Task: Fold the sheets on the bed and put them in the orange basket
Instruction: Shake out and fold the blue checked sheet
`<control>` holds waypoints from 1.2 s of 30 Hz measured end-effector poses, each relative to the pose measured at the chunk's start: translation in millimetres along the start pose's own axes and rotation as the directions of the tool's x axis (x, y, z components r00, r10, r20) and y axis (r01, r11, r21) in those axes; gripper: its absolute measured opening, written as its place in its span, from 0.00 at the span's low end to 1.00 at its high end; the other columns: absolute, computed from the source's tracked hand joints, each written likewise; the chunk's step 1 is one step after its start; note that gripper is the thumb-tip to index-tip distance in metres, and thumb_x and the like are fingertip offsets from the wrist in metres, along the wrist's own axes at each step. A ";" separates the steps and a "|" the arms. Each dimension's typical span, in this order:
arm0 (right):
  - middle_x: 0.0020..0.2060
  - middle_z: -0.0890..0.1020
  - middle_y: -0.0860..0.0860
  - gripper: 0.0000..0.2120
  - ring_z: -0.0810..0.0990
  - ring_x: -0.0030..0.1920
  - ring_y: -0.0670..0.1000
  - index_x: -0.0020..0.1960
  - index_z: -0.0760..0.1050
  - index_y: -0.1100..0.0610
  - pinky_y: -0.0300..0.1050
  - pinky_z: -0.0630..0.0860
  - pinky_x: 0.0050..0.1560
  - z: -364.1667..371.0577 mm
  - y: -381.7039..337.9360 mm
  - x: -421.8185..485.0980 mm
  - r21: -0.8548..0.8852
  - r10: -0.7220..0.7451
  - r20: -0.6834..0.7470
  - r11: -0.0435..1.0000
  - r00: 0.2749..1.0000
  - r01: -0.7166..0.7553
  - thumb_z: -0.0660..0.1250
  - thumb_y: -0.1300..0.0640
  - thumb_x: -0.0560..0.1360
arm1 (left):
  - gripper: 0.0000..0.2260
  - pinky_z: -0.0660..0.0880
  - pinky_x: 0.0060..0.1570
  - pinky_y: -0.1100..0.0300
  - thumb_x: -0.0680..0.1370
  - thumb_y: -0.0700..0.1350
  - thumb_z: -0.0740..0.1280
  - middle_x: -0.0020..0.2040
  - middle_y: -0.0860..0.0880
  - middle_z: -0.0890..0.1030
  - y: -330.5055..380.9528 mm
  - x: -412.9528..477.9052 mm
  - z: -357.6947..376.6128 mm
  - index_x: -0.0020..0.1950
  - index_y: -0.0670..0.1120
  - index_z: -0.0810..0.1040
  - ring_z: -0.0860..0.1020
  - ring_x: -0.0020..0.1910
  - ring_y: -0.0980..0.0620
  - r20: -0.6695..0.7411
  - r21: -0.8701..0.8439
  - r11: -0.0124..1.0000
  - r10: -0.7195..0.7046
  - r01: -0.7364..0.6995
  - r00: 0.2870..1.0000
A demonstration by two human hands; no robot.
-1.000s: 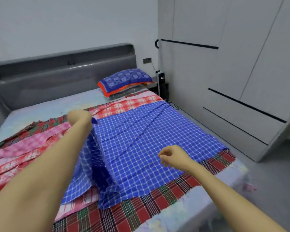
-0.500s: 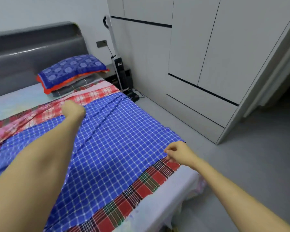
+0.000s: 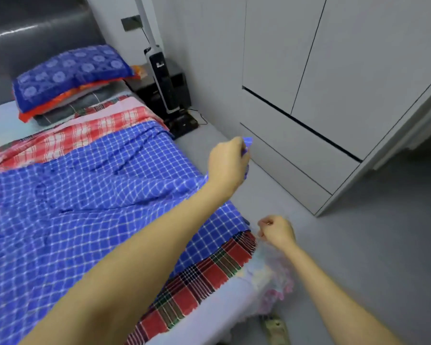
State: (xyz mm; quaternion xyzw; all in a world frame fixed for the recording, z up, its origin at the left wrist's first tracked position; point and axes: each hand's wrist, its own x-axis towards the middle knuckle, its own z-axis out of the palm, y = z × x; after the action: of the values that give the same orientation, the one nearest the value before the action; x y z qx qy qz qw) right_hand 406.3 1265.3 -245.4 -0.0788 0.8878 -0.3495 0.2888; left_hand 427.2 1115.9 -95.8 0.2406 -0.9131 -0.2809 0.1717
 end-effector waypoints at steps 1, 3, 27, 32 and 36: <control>0.39 0.85 0.58 0.13 0.83 0.44 0.58 0.31 0.76 0.51 0.48 0.78 0.46 2.8 12.6 14.4 -0.022 0.029 0.026 0.999 0.999 -0.029 0.64 0.60 0.74 | 0.07 0.74 0.40 0.51 0.76 0.41 0.62 0.35 0.42 0.82 -9.8 1.0 20.3 0.42 0.39 0.76 0.78 0.37 0.42 0.027 0.025 0.999 -0.032 0.031 0.999; 0.43 0.84 0.61 0.14 0.83 0.45 0.59 0.30 0.75 0.52 0.47 0.77 0.45 6.9 42.5 60.3 -0.061 0.091 0.099 0.994 0.991 -0.086 0.63 0.63 0.73 | 0.07 0.73 0.41 0.48 0.77 0.42 0.63 0.38 0.40 0.82 -34.5 14.9 65.8 0.43 0.39 0.76 0.78 0.41 0.39 0.035 0.056 0.986 -0.158 0.156 0.987; 0.28 0.75 0.50 0.12 0.73 0.29 0.50 0.31 0.73 0.57 0.47 0.72 0.31 149.7 103.2 254.4 0.575 0.436 0.079 0.714 0.897 -0.398 0.69 0.69 0.70 | 0.09 0.79 0.33 0.59 0.76 0.37 0.68 0.35 0.44 0.79 -186.4 -15.0 132.9 0.40 0.44 0.69 0.80 0.31 0.51 0.180 -0.429 0.482 -0.783 0.764 0.595; 0.32 0.74 0.56 0.08 0.71 0.33 0.52 0.37 0.72 0.61 0.52 0.72 0.36 116.0 33.2 200.8 0.480 0.031 -0.118 0.877 0.993 0.029 0.68 0.59 0.71 | 0.08 0.81 0.33 0.58 0.78 0.41 0.66 0.36 0.42 0.81 -164.2 -13.7 75.0 0.39 0.42 0.73 0.80 0.32 0.50 0.055 -0.475 0.581 -0.730 0.660 0.682; 0.30 0.68 0.52 0.16 0.67 0.33 0.51 0.34 0.63 0.50 0.50 0.70 0.35 89.4 -50.9 137.3 0.450 -0.288 -0.100 0.840 0.952 0.301 0.66 0.63 0.75 | 0.14 0.77 0.33 0.63 0.78 0.42 0.66 0.26 0.54 0.79 -139.7 -8.8 -16.5 0.32 0.44 0.77 0.78 0.28 0.59 -0.092 -0.537 0.681 -0.634 0.497 0.768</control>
State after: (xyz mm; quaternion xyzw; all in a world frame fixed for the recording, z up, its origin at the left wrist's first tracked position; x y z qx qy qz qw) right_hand 341.2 1129.2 -327.0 -0.1384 0.7607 -0.5912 0.2293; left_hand 489.8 1012.1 -167.7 0.4985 -0.6592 -0.5030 0.2528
